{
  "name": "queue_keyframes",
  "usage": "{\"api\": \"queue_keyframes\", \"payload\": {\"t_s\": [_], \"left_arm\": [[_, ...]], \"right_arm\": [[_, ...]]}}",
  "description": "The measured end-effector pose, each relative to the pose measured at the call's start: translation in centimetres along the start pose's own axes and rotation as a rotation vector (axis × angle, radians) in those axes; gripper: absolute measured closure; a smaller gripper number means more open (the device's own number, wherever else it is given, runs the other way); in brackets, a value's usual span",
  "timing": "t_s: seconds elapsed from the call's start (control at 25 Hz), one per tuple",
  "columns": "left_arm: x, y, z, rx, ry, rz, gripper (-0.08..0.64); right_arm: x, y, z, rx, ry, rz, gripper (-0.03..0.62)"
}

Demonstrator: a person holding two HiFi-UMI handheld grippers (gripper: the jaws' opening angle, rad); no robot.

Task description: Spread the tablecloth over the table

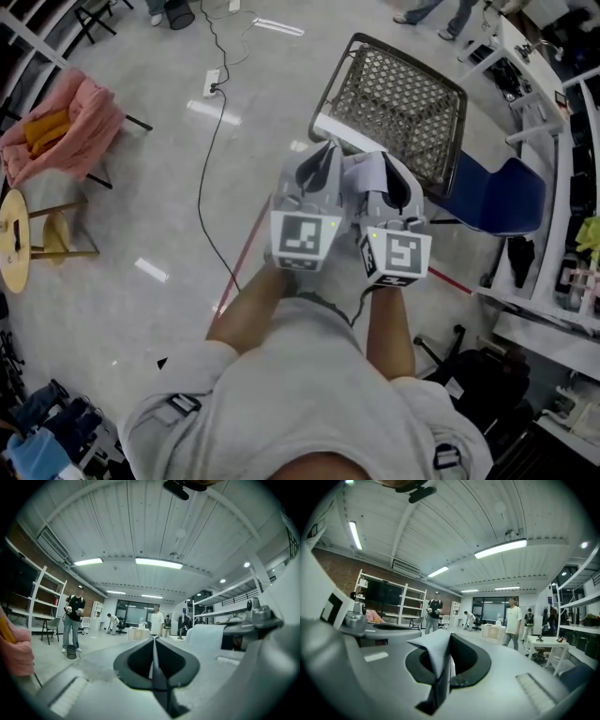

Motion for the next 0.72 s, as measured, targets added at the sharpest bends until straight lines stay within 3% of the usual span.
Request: {"api": "queue_keyframes", "payload": {"t_s": [0.48,0.72], "left_arm": [[-1.9,9.2,1.6,-0.210,-0.055,-0.028,0.537],[-0.2,14.9,3.2,-0.355,-0.001,-0.017,0.537]], "right_arm": [[-2.5,4.2,10.4,-0.208,-0.015,-0.019,0.586],[-1.2,6.6,17.5,-0.375,0.011,0.009,0.586]]}}
Point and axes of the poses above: the fingertips, and each gripper's own axes: z forward along the fingers, y to its left, x out of its underside, the point moved 7 cm from there along -z, backward along the fingers, and after that the axes turned 3 degrees about z, right-handed, at the moved point
